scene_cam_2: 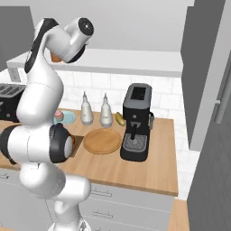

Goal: From the different types of pastries on the counter, select a croissant and place it on the cutting board. Then retrieve a jar of jam from the cabinet and place it alongside the croissant on the cutting board.

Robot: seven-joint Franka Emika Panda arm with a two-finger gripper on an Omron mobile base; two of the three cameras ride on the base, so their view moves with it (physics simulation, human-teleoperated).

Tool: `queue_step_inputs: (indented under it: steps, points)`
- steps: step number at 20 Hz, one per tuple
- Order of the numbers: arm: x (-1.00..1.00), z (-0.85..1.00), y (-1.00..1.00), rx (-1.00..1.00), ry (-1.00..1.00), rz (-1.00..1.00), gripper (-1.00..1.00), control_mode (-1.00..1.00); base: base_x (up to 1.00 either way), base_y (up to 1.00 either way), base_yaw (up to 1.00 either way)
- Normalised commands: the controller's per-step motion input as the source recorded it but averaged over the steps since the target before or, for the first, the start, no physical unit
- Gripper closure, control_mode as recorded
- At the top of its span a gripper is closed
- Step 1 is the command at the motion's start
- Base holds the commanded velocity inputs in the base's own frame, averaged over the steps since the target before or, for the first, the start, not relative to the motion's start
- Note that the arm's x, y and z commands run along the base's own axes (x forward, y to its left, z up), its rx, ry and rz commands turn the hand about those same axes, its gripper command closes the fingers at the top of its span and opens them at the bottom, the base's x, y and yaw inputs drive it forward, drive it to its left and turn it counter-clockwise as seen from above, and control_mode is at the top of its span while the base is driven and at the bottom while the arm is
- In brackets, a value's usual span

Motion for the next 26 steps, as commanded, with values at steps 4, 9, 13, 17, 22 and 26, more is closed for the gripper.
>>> queue_step_inputs:
  steps: [4,9,13,17,22,26]
  points:
    - [0.19,0.00,0.00,0.00,-0.01,0.00,-1.00,-1.00,0.00,0.00,0.00]
    - [0.15,-0.17,0.07,0.00,-0.11,0.02,-1.00,-1.00,0.00,0.00,0.00]
    - [0.25,-0.35,0.11,0.00,-0.02,0.02,-1.00,-1.00,0.00,0.00,0.00]
    - [0.29,-0.26,0.10,0.00,0.02,0.01,-1.00,-1.00,0.00,0.00,0.00]
    - [0.20,-0.06,0.18,0.00,0.00,0.01,-1.00,-1.00,0.00,0.00,0.00]
    - [0.14,-0.08,0.22,0.00,0.01,0.03,-1.00,-1.00,0.00,0.00,0.00]
